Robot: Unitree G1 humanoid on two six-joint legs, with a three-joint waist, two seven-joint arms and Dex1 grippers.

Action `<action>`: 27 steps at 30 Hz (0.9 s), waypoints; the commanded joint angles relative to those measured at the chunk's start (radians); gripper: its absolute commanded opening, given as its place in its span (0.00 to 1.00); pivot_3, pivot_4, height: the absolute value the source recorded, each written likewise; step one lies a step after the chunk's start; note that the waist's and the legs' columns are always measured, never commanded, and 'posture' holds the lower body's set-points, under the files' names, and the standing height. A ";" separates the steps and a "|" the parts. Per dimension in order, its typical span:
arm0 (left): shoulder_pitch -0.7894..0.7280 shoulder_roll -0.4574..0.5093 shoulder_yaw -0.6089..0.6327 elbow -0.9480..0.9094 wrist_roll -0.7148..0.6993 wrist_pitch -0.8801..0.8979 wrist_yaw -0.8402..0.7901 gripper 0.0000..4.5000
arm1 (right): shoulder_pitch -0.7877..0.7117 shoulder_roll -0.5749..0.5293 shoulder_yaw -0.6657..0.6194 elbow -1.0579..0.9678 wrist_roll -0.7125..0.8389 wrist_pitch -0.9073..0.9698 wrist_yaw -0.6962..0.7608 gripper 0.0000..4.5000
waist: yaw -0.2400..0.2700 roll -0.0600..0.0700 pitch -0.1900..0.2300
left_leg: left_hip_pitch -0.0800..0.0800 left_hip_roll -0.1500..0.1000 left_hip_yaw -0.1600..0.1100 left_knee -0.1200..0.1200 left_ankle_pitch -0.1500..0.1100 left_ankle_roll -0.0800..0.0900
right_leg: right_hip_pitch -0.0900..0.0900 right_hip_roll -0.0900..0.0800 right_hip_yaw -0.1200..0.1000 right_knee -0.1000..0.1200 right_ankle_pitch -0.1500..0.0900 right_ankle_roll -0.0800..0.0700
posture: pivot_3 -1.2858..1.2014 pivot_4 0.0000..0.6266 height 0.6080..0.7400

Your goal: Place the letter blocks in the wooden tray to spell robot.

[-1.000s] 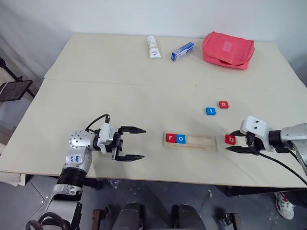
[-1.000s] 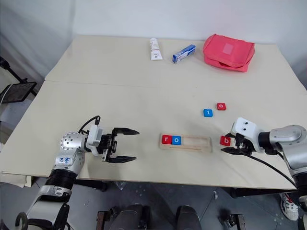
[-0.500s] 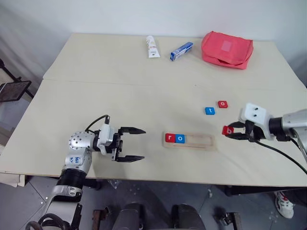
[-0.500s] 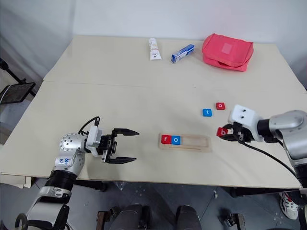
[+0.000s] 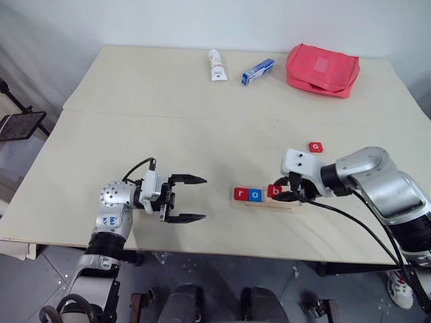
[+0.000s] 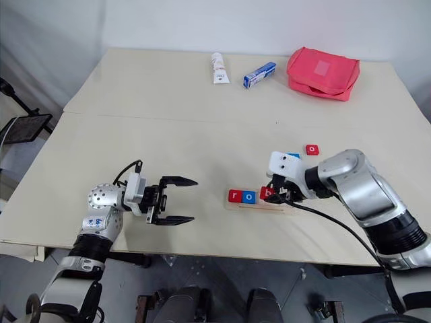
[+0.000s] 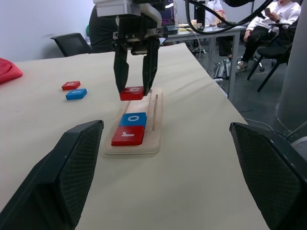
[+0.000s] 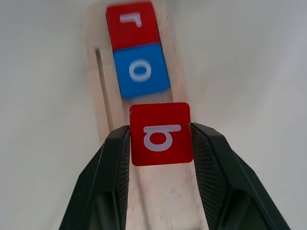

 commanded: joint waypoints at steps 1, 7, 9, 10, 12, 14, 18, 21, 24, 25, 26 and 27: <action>0.019 0.003 0.009 -0.039 -0.006 -0.008 -0.007 1.00 | -0.020 0.008 0.001 -0.014 -0.011 -0.006 -0.002 0.32 | -0.001 0.000 0.000 | 0.000 0.000 0.000 0.000 0.000 0.000 | 0.000 0.000 0.000 0.000 0.000 0.000 | 0.52 0.24 1.00; 0.044 0.007 0.013 -0.065 -0.007 -0.003 0.006 1.00 | -0.025 0.015 0.020 0.001 -0.026 -0.026 0.008 0.32 | -0.001 0.000 0.000 | 0.000 0.000 0.000 0.000 0.000 0.000 | 0.000 0.000 0.000 0.000 0.000 0.000 | 0.52 0.24 1.00; 0.048 0.007 0.013 -0.071 -0.006 -0.001 0.010 1.00 | -0.028 0.018 0.025 0.008 -0.031 -0.032 0.009 0.32 | -0.001 0.000 0.000 | 0.000 0.000 0.000 0.000 0.000 0.000 | 0.000 0.000 0.000 0.000 0.000 0.000 | 0.52 0.24 1.00; 0.050 0.006 0.013 -0.073 -0.006 0.000 0.012 1.00 | -0.030 0.019 0.028 0.010 -0.032 -0.034 0.010 0.32 | -0.001 0.000 0.000 | 0.000 0.000 0.000 0.000 0.000 0.000 | 0.000 0.000 0.000 0.000 0.000 0.000 | 0.52 0.24 1.00; 0.052 0.005 0.012 -0.076 -0.006 0.001 0.014 1.00 | -0.032 0.022 0.033 0.009 -0.033 -0.036 0.014 0.32 | -0.001 0.000 0.000 | 0.000 0.000 0.000 0.000 0.000 0.000 | 0.000 0.000 0.000 0.000 0.000 0.000 | 0.52 0.24 1.00; 0.054 0.003 0.012 -0.078 -0.006 0.000 0.017 1.00 | -0.031 0.025 0.039 0.007 -0.035 -0.037 0.015 0.32 | -0.001 0.000 0.000 | 0.000 0.000 0.000 0.000 0.000 0.000 | 0.000 0.000 0.000 0.000 0.000 0.000 | 0.52 0.24 1.00; 0.055 0.002 0.011 -0.079 -0.007 0.000 0.019 1.00 | -0.029 0.026 0.045 0.009 -0.041 -0.044 0.016 0.32 | -0.001 0.000 0.000 | 0.000 0.000 0.000 0.000 0.000 0.000 | 0.000 0.000 0.000 0.000 0.000 0.000 | 0.52 0.24 1.00; 0.055 0.002 0.012 -0.078 -0.007 -0.001 0.021 1.00 | -0.028 0.025 0.048 0.010 -0.045 -0.049 0.018 0.32 | -0.001 0.000 0.000 | 0.000 0.000 0.000 0.000 0.000 0.000 | 0.000 0.000 0.000 0.000 0.000 0.000 | 0.52 0.24 1.00; 0.056 0.002 0.011 -0.077 -0.006 -0.002 0.022 1.00 | -0.026 0.026 0.051 0.004 -0.043 -0.047 0.025 0.40 | -0.001 0.000 0.000 | 0.000 0.000 0.000 0.000 0.000 0.000 | 0.000 0.000 0.000 0.000 0.000 0.000 | 0.52 0.24 1.00; 0.056 0.002 0.011 -0.078 -0.006 -0.002 0.022 1.00 | -0.025 0.028 0.052 -0.001 -0.041 -0.043 0.026 0.49 | -0.001 0.000 0.000 | 0.000 0.000 0.000 0.000 0.000 0.000 | 0.000 0.000 0.000 0.000 0.000 0.000 | 0.52 0.24 1.00; 0.056 0.002 0.010 -0.077 -0.006 -0.003 0.022 1.00 | -0.025 0.030 0.053 -0.004 -0.041 -0.041 0.028 0.56 | -0.001 0.000 0.000 | 0.000 0.000 0.000 0.000 0.000 0.000 | 0.000 0.000 0.000 0.000 0.000 0.000 | 0.52 0.24 1.00; 0.055 0.002 0.010 -0.076 -0.006 -0.002 0.023 1.00 | -0.024 0.031 0.053 -0.006 -0.042 -0.040 0.030 0.63 | -0.001 0.000 0.000 | 0.000 0.000 0.000 0.000 0.000 0.000 | 0.000 0.000 0.000 0.000 0.000 0.000 | 0.52 0.24 1.00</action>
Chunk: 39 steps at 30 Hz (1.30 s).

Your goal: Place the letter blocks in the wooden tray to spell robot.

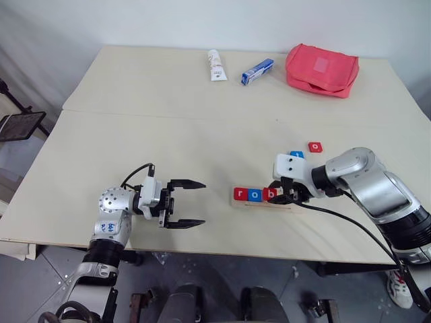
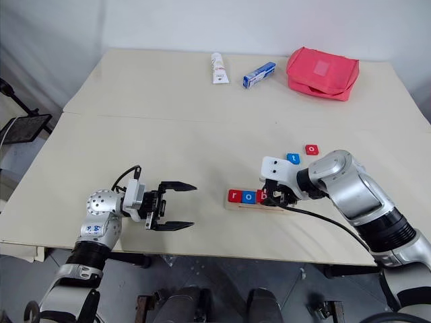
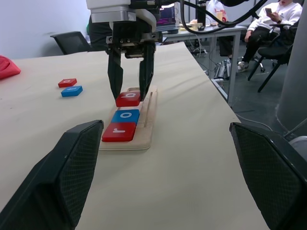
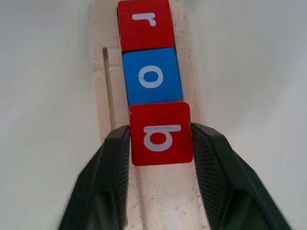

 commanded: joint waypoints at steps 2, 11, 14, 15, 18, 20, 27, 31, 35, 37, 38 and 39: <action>0.006 0.001 0.009 -0.026 -0.005 -0.005 0.002 1.00 | -0.009 0.009 -0.001 -0.030 -0.002 0.002 0.010 0.79 | 0.000 0.000 0.000 | 0.000 0.000 0.000 0.000 0.000 0.000 | 0.000 0.000 0.000 0.000 0.000 0.000 | 0.52 0.24 1.00; -0.006 -0.002 0.008 -0.011 -0.004 -0.007 -0.002 1.00 | 0.013 -0.011 -0.052 -0.085 0.022 0.044 0.000 0.99 | 0.000 0.000 0.000 | 0.000 0.000 0.000 0.000 0.000 0.000 | 0.000 0.000 0.000 0.000 0.000 0.000 | 0.52 0.24 1.00; -0.011 -0.006 0.006 -0.005 -0.003 -0.008 -0.004 1.00 | 0.032 -0.009 -0.092 -0.102 0.045 0.053 -0.017 0.99 | 0.001 0.000 0.000 | 0.000 0.000 0.000 0.000 0.000 0.000 | 0.000 0.000 0.000 0.000 0.000 0.000 | 0.52 0.24 1.00; -0.013 -0.007 0.005 -0.004 -0.003 -0.008 -0.004 1.00 | 0.039 -0.010 -0.104 -0.108 0.053 0.054 -0.022 0.99 | 0.002 0.000 0.000 | 0.000 0.000 0.000 0.000 0.000 0.000 | 0.000 0.000 0.000 0.000 0.000 0.000 | 0.52 0.24 1.00; -0.017 -0.009 0.004 0.001 -0.002 -0.010 -0.006 1.00 | 0.065 -0.025 -0.134 -0.130 0.076 0.058 -0.018 0.99 | 0.001 0.000 0.000 | 0.000 0.000 0.000 0.000 0.000 0.000 | 0.000 0.000 0.000 0.000 0.000 0.000 | 0.52 0.24 1.00; -0.021 -0.012 0.003 0.007 -0.001 -0.012 -0.010 1.00 | 0.101 -0.052 -0.161 -0.137 0.088 0.048 -0.013 0.85 | 0.002 0.000 0.000 | 0.000 0.000 0.000 0.000 0.000 0.000 | 0.000 0.000 0.000 0.000 0.000 0.000 | 0.52 0.24 1.00; -0.029 -0.017 0.003 0.015 0.000 -0.013 -0.018 1.00 | 0.147 -0.077 -0.180 -0.096 0.082 -0.010 -0.025 0.34 | 0.001 0.000 0.000 | 0.000 0.000 0.000 0.000 0.000 0.000 | 0.000 0.000 0.000 0.000 0.000 0.000 | 0.52 0.24 1.00; -0.026 -0.017 0.004 0.009 0.000 -0.012 -0.019 1.00 | 0.145 -0.061 -0.160 -0.051 0.064 -0.042 -0.038 0.03 | 0.000 0.000 0.000 | 0.000 0.000 0.000 0.000 0.000 0.000 | 0.000 0.000 0.000 0.000 0.000 0.000 | 0.52 0.24 1.00; -0.019 -0.012 0.007 -0.001 -0.002 -0.008 -0.017 1.00 | 0.126 -0.035 -0.137 -0.022 0.055 -0.057 -0.049 0.01 | 0.001 0.000 0.000 | 0.000 0.000 0.000 0.000 0.000 0.000 | 0.000 0.000 0.000 0.000 0.000 0.000 | 0.52 0.24 1.00; -0.017 -0.010 0.009 -0.005 -0.002 -0.008 -0.015 1.00 | 0.120 -0.024 -0.127 -0.011 0.050 -0.063 -0.050 0.01 | 0.001 0.000 0.000 | 0.000 0.000 0.000 0.000 0.000 0.000 | 0.000 0.000 -0.001 0.000 0.000 0.000 | 0.52 0.24 1.00; -0.017 -0.009 0.009 -0.005 -0.002 -0.008 -0.014 1.00 | 0.118 -0.020 -0.124 -0.006 0.048 -0.066 -0.051 0.01 | 0.001 0.000 0.000 | 0.000 0.000 0.000 0.000 0.000 0.000 | 0.000 0.000 0.000 0.000 0.000 0.000 | 0.52 0.24 1.00; -0.016 -0.009 0.009 -0.005 -0.002 -0.008 -0.014 1.00 | 0.117 -0.017 -0.122 -0.003 0.046 -0.068 -0.051 0.01 | 0.001 0.000 0.000 | 0.000 0.000 0.000 0.000 0.000 0.000 | 0.000 0.000 -0.001 0.000 0.000 0.000 | 0.52 0.24 1.00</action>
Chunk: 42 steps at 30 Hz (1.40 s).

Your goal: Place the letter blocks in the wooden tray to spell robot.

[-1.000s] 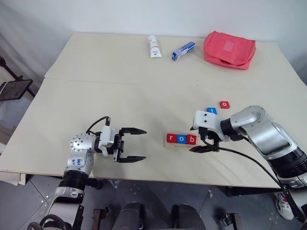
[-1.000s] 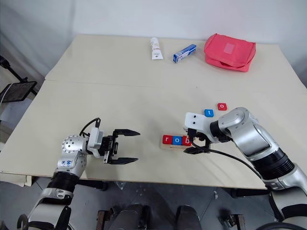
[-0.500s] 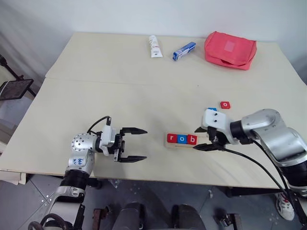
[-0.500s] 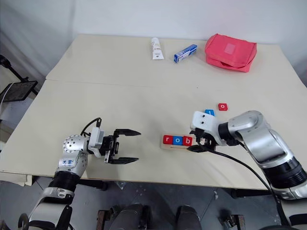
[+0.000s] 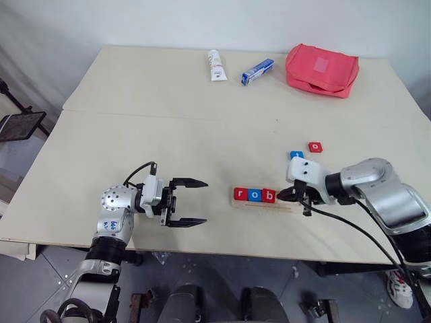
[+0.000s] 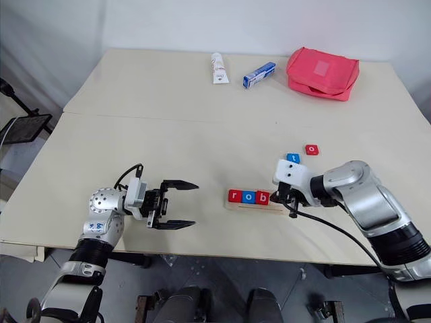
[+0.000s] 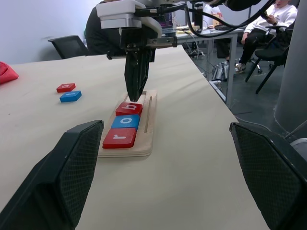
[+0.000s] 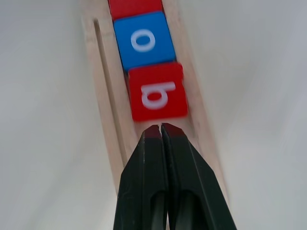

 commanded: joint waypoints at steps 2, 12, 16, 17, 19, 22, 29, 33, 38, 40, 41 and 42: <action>0.007 0.006 0.011 -0.022 -0.002 -0.005 0.005 1.00 | -0.021 0.014 0.001 0.012 -0.012 -0.025 -0.004 0.01 | 0.000 0.000 0.000 | 0.000 0.000 0.000 0.000 0.000 0.000 | 0.000 0.000 0.000 0.000 0.000 0.000 | 0.52 0.24 1.00; 0.010 0.011 0.012 -0.025 -0.001 -0.005 0.016 1.00 | -0.010 0.002 -0.039 -0.021 0.001 -0.002 -0.023 0.01 | 0.001 0.000 0.000 | 0.000 0.000 0.000 0.000 0.000 0.000 | 0.000 0.000 0.000 0.000 0.000 0.000 | 0.52 0.24 1.00; 0.010 0.011 0.011 -0.023 -0.001 -0.005 0.015 1.00 | 0.045 -0.028 -0.131 -0.065 0.035 0.027 -0.056 0.01 | 0.003 0.000 0.000 | 0.000 0.000 0.000 0.000 0.000 0.000 | 0.000 0.000 0.000 0.000 0.000 0.000 | 0.52 0.24 1.00; 0.009 0.011 0.010 -0.022 -0.001 -0.005 0.015 1.00 | 0.068 -0.034 -0.169 -0.078 0.049 0.033 -0.067 0.01 | 0.003 0.000 0.000 | 0.000 0.000 -0.001 0.000 0.000 0.000 | 0.000 0.000 0.000 0.000 0.000 0.000 | 0.52 0.24 1.00; 0.007 0.008 0.008 -0.017 0.000 -0.005 0.016 1.00 | 0.138 -0.034 -0.281 -0.103 0.080 0.035 -0.105 0.01 | 0.005 0.000 0.000 | 0.000 0.000 -0.001 0.000 0.000 0.000 | 0.000 0.000 0.000 0.000 0.000 0.000 | 0.52 0.24 1.00; 0.003 0.005 0.007 -0.009 0.001 -0.005 0.015 1.00 | 0.220 -0.002 -0.423 -0.119 0.135 0.073 -0.168 0.10 | 0.009 0.000 0.000 | 0.000 0.000 -0.001 0.000 0.000 0.000 | 0.001 0.000 -0.001 0.000 0.000 0.000 | 0.52 0.24 1.00; -0.015 -0.002 0.010 0.017 0.002 -0.005 0.008 1.00 | 0.397 0.093 -0.696 -0.120 0.264 0.049 -0.242 0.60 | 0.017 0.000 0.000 | 0.001 0.000 0.000 -0.001 0.000 0.000 | 0.001 0.000 0.000 0.000 0.000 0.000 | 0.52 0.24 1.00; -0.025 0.005 0.017 0.039 -0.001 -0.010 -0.005 1.00 | 0.509 0.114 -0.785 -0.122 0.298 0.003 -0.239 0.92 | 0.024 0.000 0.000 | 0.001 0.000 0.001 -0.001 0.000 0.000 | 0.001 0.000 0.000 0.000 0.000 0.000 | 0.52 0.24 1.00; -0.038 0.017 0.033 0.067 0.002 -0.016 -0.013 1.00 | 0.615 0.124 -0.884 -0.094 0.333 -0.049 -0.235 1.00 | 0.024 0.000 0.000 | 0.001 0.000 0.001 -0.001 0.000 0.000 | 0.001 0.000 0.000 0.000 0.000 0.000 | 0.52 0.24 1.00; -0.042 0.023 0.036 0.073 0.002 -0.015 -0.017 1.00 | 0.645 0.119 -0.910 -0.080 0.342 -0.067 -0.228 1.00 | 0.024 0.000 0.000 | 0.002 0.000 0.001 -0.001 0.000 0.000 | 0.001 0.000 0.000 0.000 0.000 0.000 | 0.52 0.24 1.00; -0.042 0.026 0.037 0.076 0.001 -0.016 -0.019 1.00 | 0.654 0.117 -0.914 -0.080 0.347 -0.071 -0.228 1.00 | 0.023 0.000 0.000 | 0.002 0.000 0.001 -0.001 0.000 0.000 | 0.002 0.000 0.000 0.000 0.000 0.000 | 0.52 0.24 1.00; -0.043 0.028 0.038 0.077 0.000 -0.016 -0.022 1.00 | 0.660 0.116 -0.917 -0.081 0.351 -0.074 -0.230 1.00 | 0.023 0.000 0.000 | 0.002 0.000 0.002 -0.001 0.000 0.000 | 0.001 0.000 0.001 0.000 0.000 0.000 | 0.52 0.24 1.00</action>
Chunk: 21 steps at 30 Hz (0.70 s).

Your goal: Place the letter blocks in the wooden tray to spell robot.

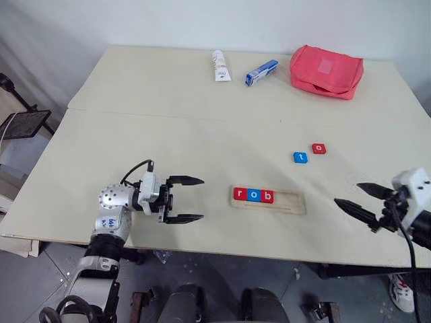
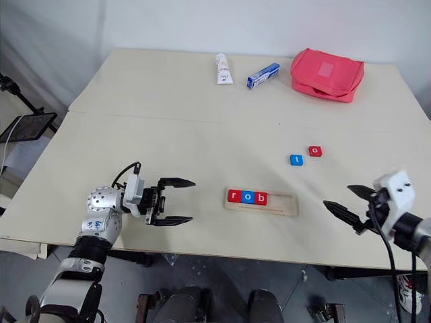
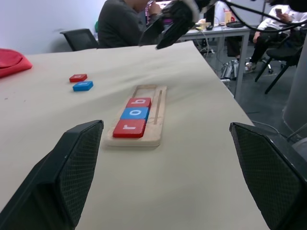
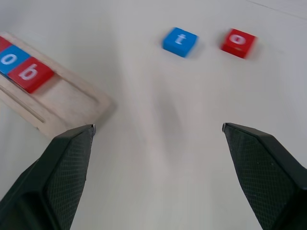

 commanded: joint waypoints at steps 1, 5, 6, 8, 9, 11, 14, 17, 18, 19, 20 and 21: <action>-0.012 0.013 0.017 0.000 -0.006 -0.009 -0.018 1.00 | 0.016 -0.009 -0.046 -0.006 0.034 -0.032 -0.001 1.00 | -0.001 0.000 0.000 | 0.000 0.000 0.000 0.000 0.000 0.000 | 0.000 0.000 0.000 0.000 0.000 0.000 | 0.52 0.24 1.00; -0.020 0.019 0.018 0.002 -0.005 -0.004 -0.021 1.00 | 0.019 -0.008 -0.042 -0.013 0.046 -0.036 -0.018 1.00 | 0.000 0.000 0.000 | 0.000 0.000 0.000 0.000 0.000 0.000 | 0.000 0.000 0.000 0.000 0.000 0.000 | 0.52 0.24 1.00; -0.023 0.019 0.017 0.003 -0.005 -0.003 -0.021 1.00 | 0.019 -0.008 -0.039 -0.014 0.048 -0.037 -0.021 1.00 | 0.001 0.000 0.000 | 0.000 0.000 0.000 0.000 0.000 0.000 | 0.000 0.000 0.000 0.000 0.000 0.000 | 0.52 0.24 1.00; -0.027 0.021 0.016 0.005 -0.004 -0.004 -0.023 1.00 | 0.016 -0.006 -0.034 -0.017 0.055 -0.038 -0.030 1.00 | 0.001 0.000 0.000 | 0.000 0.000 0.000 0.000 0.000 0.000 | 0.000 0.000 0.000 0.000 0.000 0.000 | 0.52 0.24 1.00; -0.029 0.021 0.016 0.007 -0.004 -0.004 -0.023 1.00 | 0.014 -0.006 -0.029 -0.019 0.058 -0.038 -0.034 1.00 | 0.001 0.000 0.000 | 0.000 0.000 0.000 0.000 0.000 0.000 | 0.000 0.000 0.000 0.000 0.000 0.000 | 0.52 0.24 1.00; -0.031 0.023 0.015 0.007 -0.005 -0.005 -0.023 1.00 | 0.010 -0.006 -0.021 -0.024 0.064 -0.035 -0.041 1.00 | 0.001 0.000 0.000 | 0.000 0.000 0.000 0.000 0.000 0.000 | 0.000 0.000 0.000 0.000 0.000 0.000 | 0.52 0.24 1.00; -0.027 0.021 0.013 0.001 -0.006 -0.006 -0.020 1.00 | -0.012 -0.008 0.001 -0.030 0.074 -0.024 -0.056 1.00 | 0.001 0.000 0.000 | 0.000 0.000 0.000 0.000 0.000 0.000 | 0.000 0.000 0.000 0.000 0.000 0.000 | 0.52 0.24 1.00; -0.021 0.020 0.012 -0.009 -0.007 -0.004 -0.016 1.00 | -0.041 -0.012 0.024 -0.025 0.075 -0.016 -0.075 1.00 | 0.001 0.000 0.000 | 0.000 0.000 0.000 0.000 0.000 0.000 | 0.000 0.000 0.000 0.000 0.000 0.000 | 0.52 0.24 1.00; -0.019 0.020 0.012 -0.012 -0.008 -0.004 -0.016 1.00 | -0.049 -0.014 0.030 -0.023 0.075 -0.016 -0.080 1.00 | 0.001 0.000 0.000 | 0.000 0.000 0.000 0.000 0.000 0.000 | 0.000 0.000 0.000 0.000 0.000 0.000 | 0.52 0.24 1.00; -0.015 0.019 0.011 -0.017 -0.008 -0.004 -0.014 1.00 | -0.067 -0.016 0.041 -0.018 0.075 -0.012 -0.089 1.00 | 0.001 0.000 0.000 | 0.000 0.000 0.000 0.000 0.000 0.000 | 0.000 0.000 0.000 0.000 0.000 0.000 | 0.52 0.24 1.00; -0.008 0.018 0.011 -0.025 -0.009 -0.004 -0.012 1.00 | -0.118 -0.017 0.073 0.000 0.065 -0.006 -0.112 1.00 | -0.001 0.000 0.000 | 0.000 0.000 0.000 0.000 0.000 0.000 | 0.000 0.000 0.000 0.000 0.000 0.000 | 0.52 0.24 1.00; -0.001 0.017 0.011 -0.032 -0.010 -0.004 -0.009 1.00 | -0.171 -0.018 0.106 0.024 0.047 0.002 -0.143 1.00 | -0.007 0.000 0.000 | 0.000 0.000 0.000 0.000 0.000 0.000 | 0.000 0.000 0.000 0.000 0.000 0.000 | 0.52 0.24 1.00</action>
